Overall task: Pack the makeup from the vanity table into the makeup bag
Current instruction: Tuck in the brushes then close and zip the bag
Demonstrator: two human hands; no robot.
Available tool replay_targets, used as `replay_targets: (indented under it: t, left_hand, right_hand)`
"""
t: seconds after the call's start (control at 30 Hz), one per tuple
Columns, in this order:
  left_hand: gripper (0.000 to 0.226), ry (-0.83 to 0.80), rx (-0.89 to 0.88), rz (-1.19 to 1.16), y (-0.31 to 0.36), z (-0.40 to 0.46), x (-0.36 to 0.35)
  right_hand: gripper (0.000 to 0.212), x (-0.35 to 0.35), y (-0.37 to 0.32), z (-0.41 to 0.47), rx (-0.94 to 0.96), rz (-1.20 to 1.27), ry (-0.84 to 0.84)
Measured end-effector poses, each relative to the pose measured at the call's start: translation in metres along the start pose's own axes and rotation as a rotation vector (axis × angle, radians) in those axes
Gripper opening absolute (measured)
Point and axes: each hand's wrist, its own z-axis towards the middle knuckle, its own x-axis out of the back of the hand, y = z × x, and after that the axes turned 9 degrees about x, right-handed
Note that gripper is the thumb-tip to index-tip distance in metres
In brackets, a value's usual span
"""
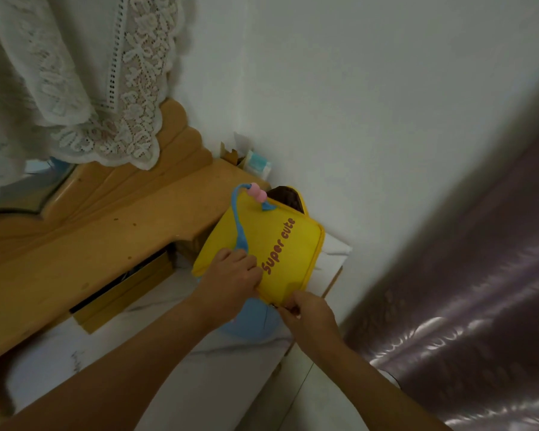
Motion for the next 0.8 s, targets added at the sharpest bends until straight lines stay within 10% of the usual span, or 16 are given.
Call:
replay_targets:
  t: [0.4, 0.5, 0.8]
  left_hand:
    - [0.018, 0.027, 0.186, 0.050, 0.001, 0.000, 0.000]
    - [0.020, 0.014, 0.339, -0.028, 0.009, -0.002, 0.002]
    - [0.055, 0.354, 1.461, -0.340, 0.061, -0.002, 0.002]
  right_hand:
    - [0.045, 0.025, 0.057, 0.032, 0.119, -0.082, -0.033]
    - [0.019, 0.036, 0.064, 0.057, 0.152, -0.091, -0.063]
    - [0.022, 0.052, 0.072, 0.094, 0.064, 0.206, 0.030]
